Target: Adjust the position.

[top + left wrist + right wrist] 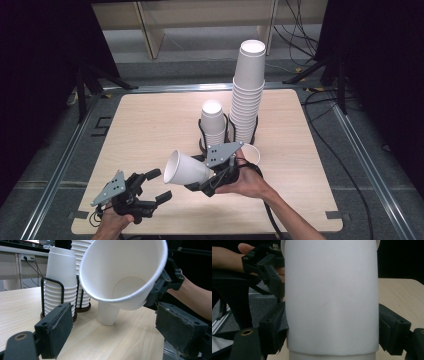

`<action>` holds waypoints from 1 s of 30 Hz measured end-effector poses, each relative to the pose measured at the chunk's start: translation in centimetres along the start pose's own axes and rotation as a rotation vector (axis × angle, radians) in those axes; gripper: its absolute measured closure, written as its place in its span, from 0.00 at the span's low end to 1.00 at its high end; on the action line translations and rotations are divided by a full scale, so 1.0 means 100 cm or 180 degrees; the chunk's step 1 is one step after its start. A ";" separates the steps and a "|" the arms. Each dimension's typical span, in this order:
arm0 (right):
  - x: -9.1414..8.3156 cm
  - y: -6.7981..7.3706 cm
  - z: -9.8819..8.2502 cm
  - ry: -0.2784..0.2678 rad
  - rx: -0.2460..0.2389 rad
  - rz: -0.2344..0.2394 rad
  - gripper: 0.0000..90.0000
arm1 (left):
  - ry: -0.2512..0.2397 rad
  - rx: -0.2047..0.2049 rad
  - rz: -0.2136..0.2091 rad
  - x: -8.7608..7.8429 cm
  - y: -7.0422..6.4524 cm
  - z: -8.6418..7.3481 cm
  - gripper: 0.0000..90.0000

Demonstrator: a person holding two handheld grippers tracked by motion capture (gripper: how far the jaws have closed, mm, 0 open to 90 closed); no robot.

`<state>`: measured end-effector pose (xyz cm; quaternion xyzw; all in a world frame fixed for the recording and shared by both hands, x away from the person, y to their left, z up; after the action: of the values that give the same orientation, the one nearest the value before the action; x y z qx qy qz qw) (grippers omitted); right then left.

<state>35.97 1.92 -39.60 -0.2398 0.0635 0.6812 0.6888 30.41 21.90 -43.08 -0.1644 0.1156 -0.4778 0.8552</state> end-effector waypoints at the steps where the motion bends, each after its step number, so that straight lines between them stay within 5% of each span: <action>1: 0.001 0.001 0.000 0.0004 -0.0019 0.0014 0.25 | 0.0011 0.0005 0.0008 0.000 0.000 0.000 0.15; 6: 0.005 0.009 0.000 0.0004 0.0063 0.0146 0.25 | 0.0003 0.0017 -0.0027 0.001 -0.002 0.000 0.15; 7: 0.006 0.008 0.001 -0.0037 -0.0043 0.0150 0.25 | 0.0015 0.0027 -0.0036 0.001 -0.003 0.000 0.15; 12: 0.011 0.014 0.001 -0.0035 -0.0009 0.0283 0.25 | 0.0016 0.0070 -0.0123 0.003 -0.009 -0.001 0.14; 30: 0.031 0.029 -0.003 0.0027 -0.0053 0.0491 0.25 | 0.0001 0.0195 -0.0231 0.006 -0.015 -0.002 0.05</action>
<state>33.47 4.45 -41.87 -0.2428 0.0789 0.7317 0.6320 29.48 20.66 -42.73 -0.1421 0.0950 -0.5119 0.8419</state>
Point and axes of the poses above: each handheld gripper's, and its own axes: x roughly forward along the jaws, z roughly out of its top, y roughly to its left, the point moved 5 cm from there along x, roughly forward along the jaws, and after that the axes turned 12 degrees about -x, right-handed, at the moved point
